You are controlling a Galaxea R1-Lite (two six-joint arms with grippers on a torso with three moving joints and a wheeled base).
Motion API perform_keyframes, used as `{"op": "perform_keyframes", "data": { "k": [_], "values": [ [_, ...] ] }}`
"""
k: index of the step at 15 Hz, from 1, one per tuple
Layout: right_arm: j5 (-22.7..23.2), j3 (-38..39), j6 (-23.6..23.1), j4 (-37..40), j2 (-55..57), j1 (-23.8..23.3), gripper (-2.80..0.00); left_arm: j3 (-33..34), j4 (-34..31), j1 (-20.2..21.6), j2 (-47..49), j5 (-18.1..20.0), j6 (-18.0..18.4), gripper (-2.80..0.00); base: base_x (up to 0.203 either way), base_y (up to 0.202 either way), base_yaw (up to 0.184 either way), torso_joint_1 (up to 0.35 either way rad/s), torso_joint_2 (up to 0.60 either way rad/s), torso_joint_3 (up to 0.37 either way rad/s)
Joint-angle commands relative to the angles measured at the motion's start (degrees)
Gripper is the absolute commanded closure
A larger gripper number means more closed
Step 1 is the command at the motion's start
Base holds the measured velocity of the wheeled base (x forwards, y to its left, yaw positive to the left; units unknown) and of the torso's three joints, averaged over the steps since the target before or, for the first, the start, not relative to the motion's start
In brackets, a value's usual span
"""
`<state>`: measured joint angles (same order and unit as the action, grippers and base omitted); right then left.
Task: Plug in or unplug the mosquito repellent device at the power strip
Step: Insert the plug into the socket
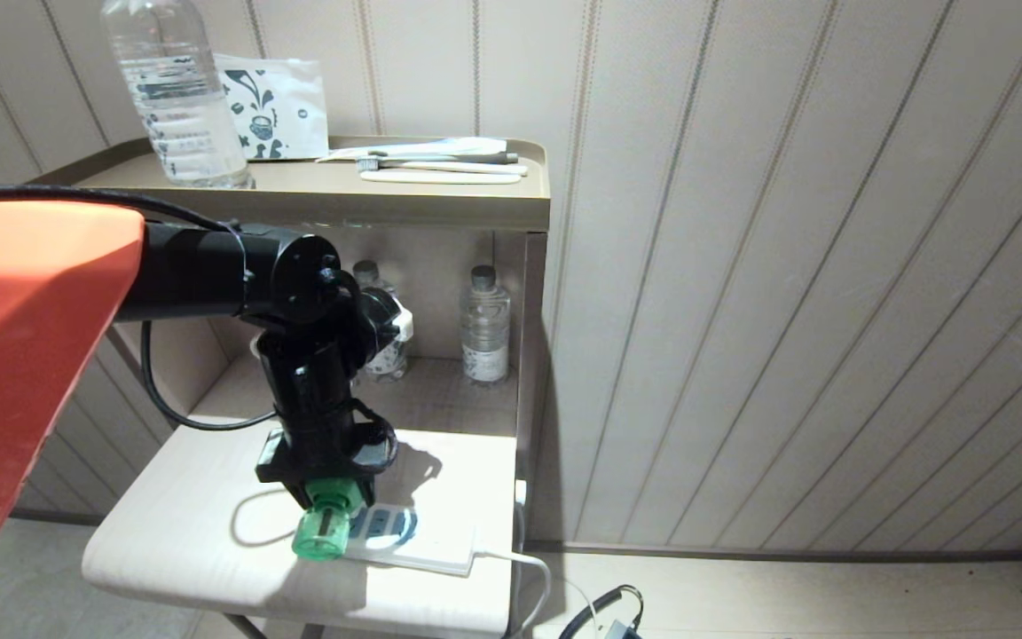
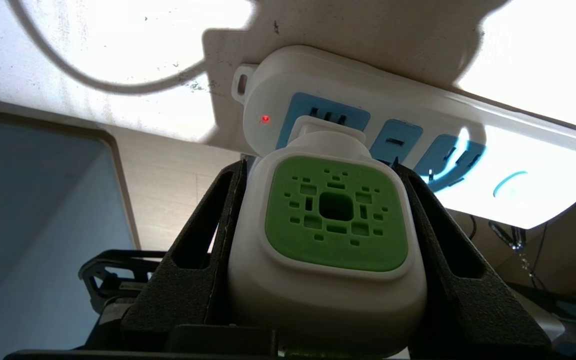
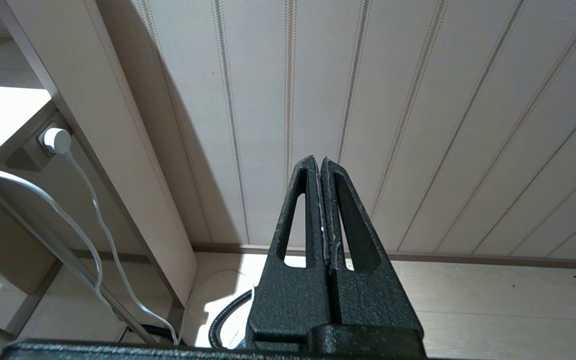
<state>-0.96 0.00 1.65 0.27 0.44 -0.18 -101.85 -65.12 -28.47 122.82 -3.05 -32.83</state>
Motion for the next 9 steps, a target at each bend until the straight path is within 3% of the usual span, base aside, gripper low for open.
{"op": "perform_keyframes", "data": {
  "k": [1,9],
  "values": [
    [0.0,0.0,0.0,0.0,0.0,0.0,0.0,-0.3,-0.4,-0.3,0.4,0.0,-0.2,0.0,0.0,0.0,0.0,0.0,0.0,0.0],
    [0.0,0.0,0.0,0.0,0.0,0.0,0.0,-0.3,-0.3,-0.4,1.1,-0.1,-0.1,0.0,0.0,0.0,0.0,0.0,0.0,0.0]
  ]
}}
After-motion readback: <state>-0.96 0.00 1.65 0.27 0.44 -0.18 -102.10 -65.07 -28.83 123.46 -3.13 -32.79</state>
